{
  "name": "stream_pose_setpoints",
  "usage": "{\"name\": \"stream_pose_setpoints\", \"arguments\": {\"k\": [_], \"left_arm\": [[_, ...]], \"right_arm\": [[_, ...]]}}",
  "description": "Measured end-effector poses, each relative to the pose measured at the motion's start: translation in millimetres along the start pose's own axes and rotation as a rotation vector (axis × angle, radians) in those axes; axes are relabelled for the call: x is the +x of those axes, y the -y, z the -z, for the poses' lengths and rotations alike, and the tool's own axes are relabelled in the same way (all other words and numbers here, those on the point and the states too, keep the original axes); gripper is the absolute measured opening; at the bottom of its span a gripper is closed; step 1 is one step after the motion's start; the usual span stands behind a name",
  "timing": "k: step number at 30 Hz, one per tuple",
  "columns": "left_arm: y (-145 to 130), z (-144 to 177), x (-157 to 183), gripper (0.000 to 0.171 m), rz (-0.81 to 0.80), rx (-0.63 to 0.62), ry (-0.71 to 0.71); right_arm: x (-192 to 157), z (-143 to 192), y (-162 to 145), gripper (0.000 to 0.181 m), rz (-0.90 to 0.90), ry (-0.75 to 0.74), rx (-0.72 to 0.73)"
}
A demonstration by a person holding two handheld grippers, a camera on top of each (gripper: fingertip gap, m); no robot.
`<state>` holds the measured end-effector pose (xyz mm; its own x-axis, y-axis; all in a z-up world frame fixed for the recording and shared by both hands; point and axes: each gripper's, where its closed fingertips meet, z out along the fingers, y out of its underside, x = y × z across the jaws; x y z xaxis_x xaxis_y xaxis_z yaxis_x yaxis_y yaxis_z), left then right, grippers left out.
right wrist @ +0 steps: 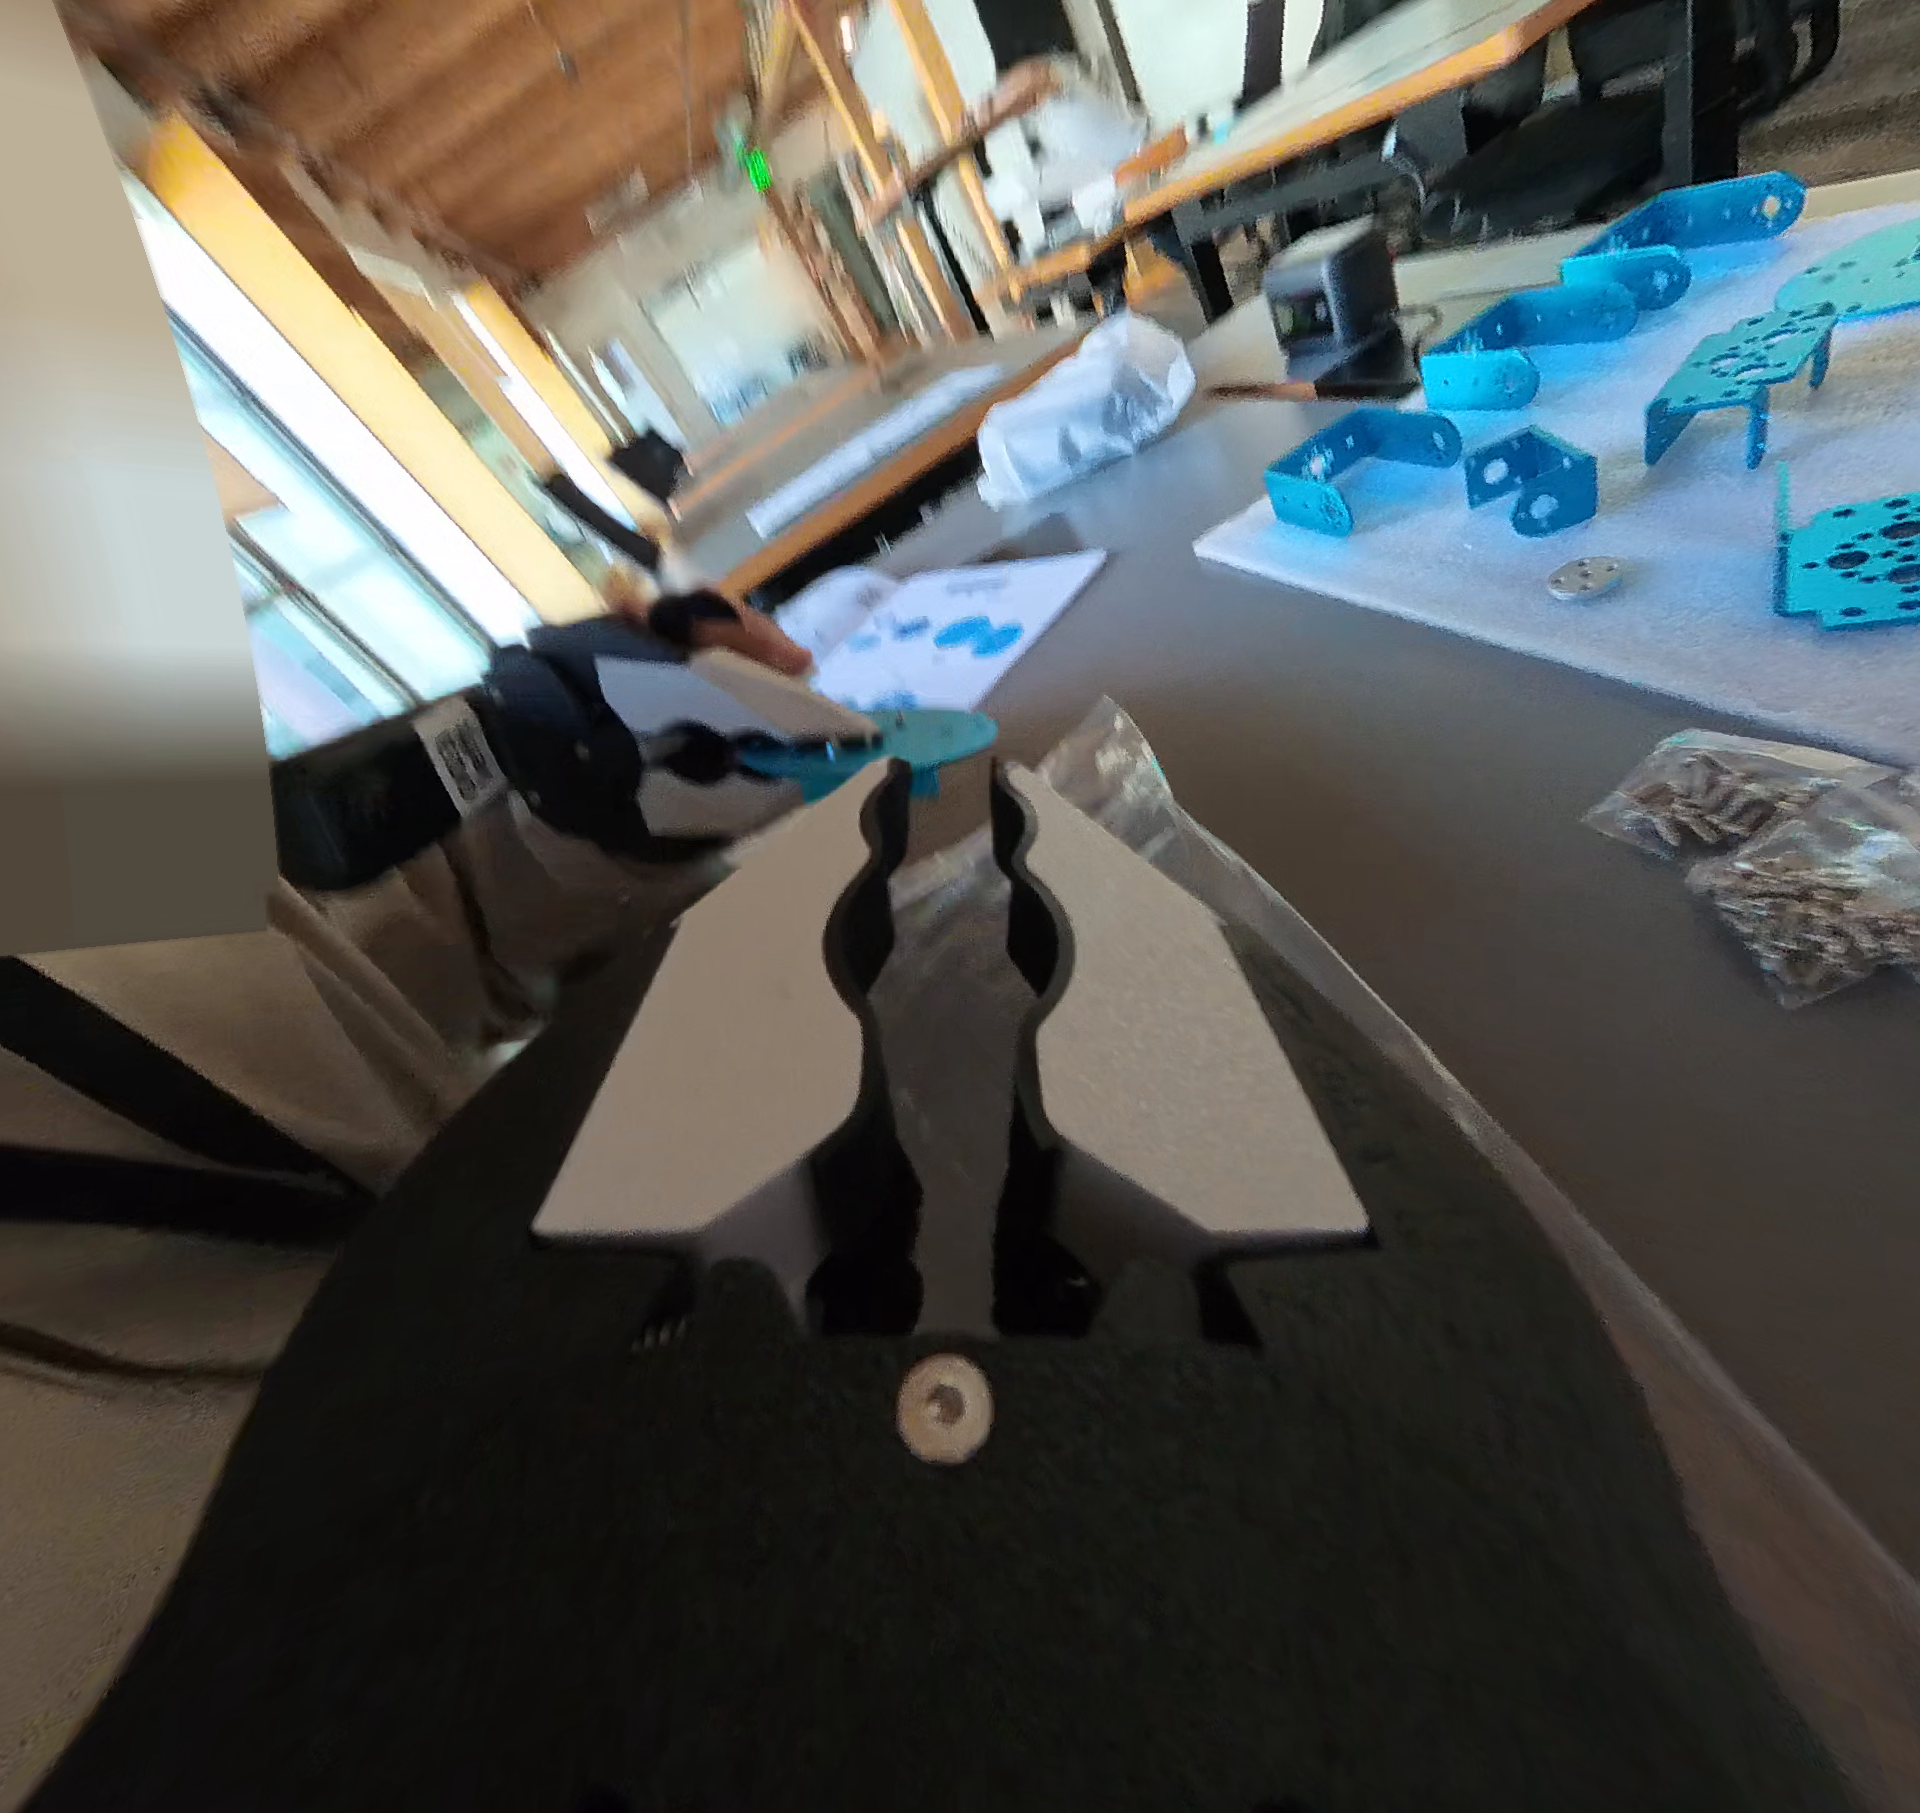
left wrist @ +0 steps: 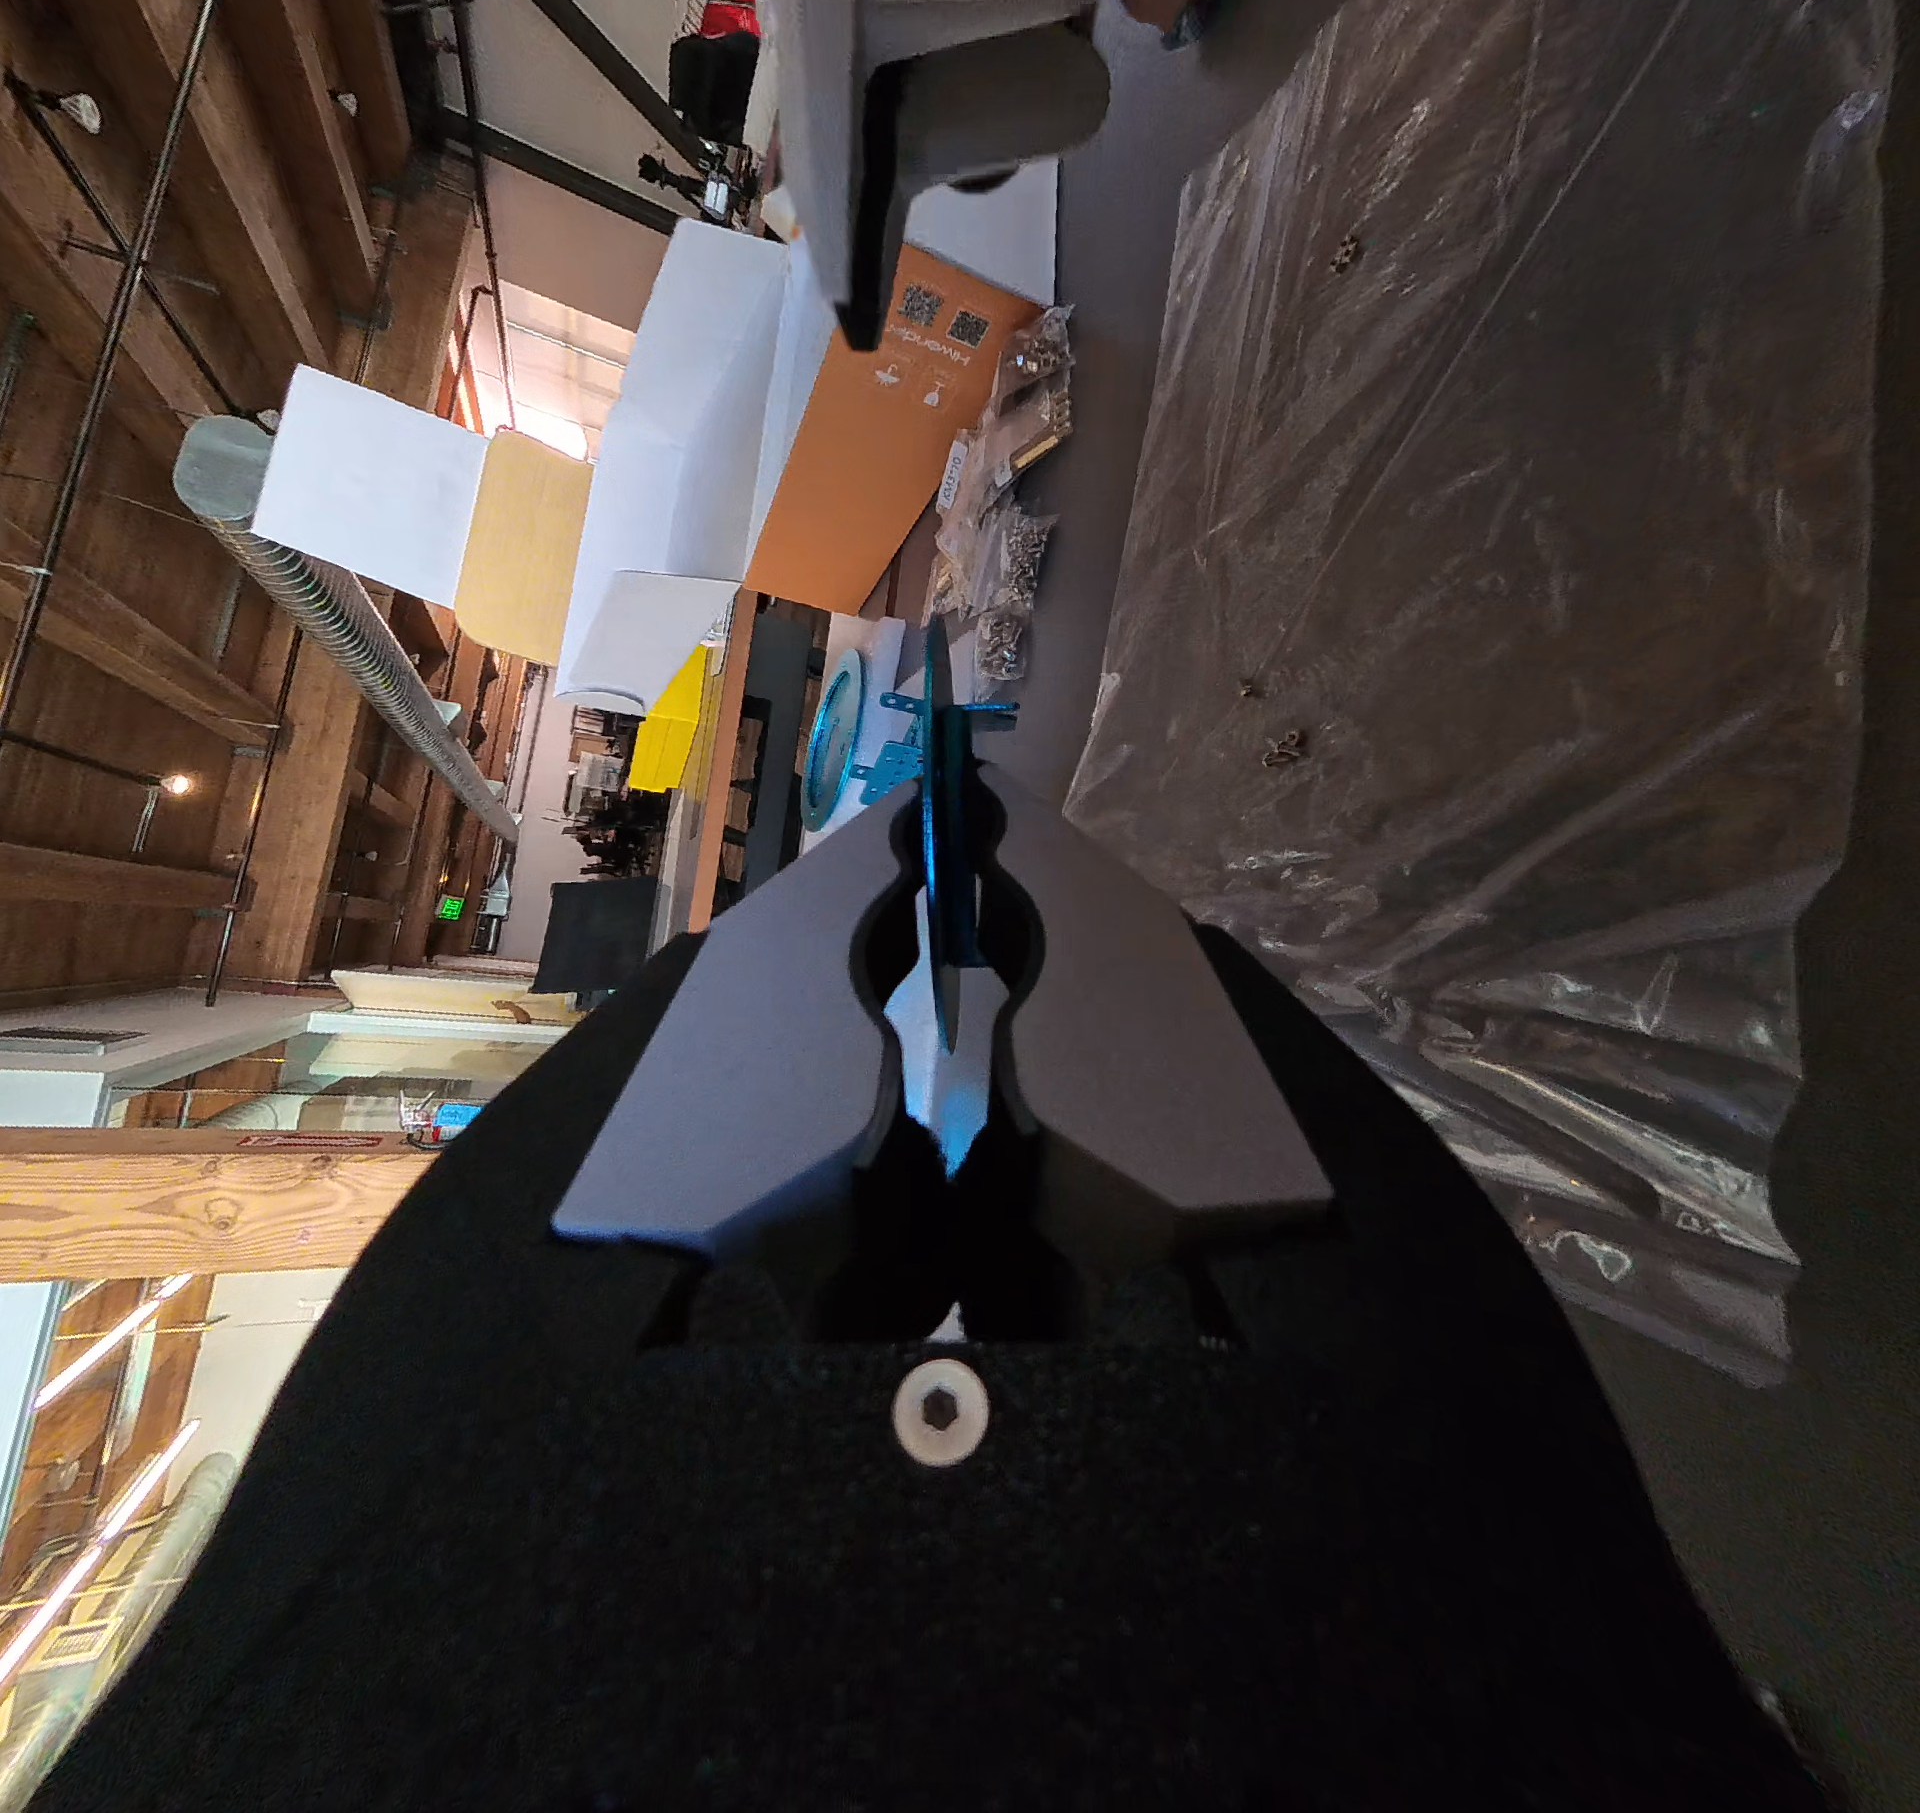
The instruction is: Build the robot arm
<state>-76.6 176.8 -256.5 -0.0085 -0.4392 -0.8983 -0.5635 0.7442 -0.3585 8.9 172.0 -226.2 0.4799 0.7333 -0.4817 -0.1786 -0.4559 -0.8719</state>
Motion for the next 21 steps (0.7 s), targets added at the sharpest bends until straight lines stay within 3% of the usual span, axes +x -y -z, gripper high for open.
{"name": "stream_pose_setpoints", "arguments": {"k": [3, 5, 6, 11, 21], "left_arm": [[-6, -3, 4, 0.002, -0.019, -0.015, 0.007], [-9, 0, 4, 0.002, -0.03, -0.029, 0.017], [-10, 1, 4, 0.002, -0.018, -0.026, 0.022], [-11, 1, 11, 0.002, 0.041, -0.011, 0.005], [-21, -2, 19, 0.002, 0.095, -0.013, -0.025]], "right_arm": [[23, 21, -31, 0.023, 0.157, -0.106, -0.339], [43, 47, -57, 0.018, 0.304, -0.218, -0.595], [43, 52, -64, 0.017, 0.361, -0.223, -0.654], [48, 54, -97, 0.019, 0.415, -0.178, -0.853], [56, 62, -109, 0.007, 0.534, -0.195, -0.864]]}}
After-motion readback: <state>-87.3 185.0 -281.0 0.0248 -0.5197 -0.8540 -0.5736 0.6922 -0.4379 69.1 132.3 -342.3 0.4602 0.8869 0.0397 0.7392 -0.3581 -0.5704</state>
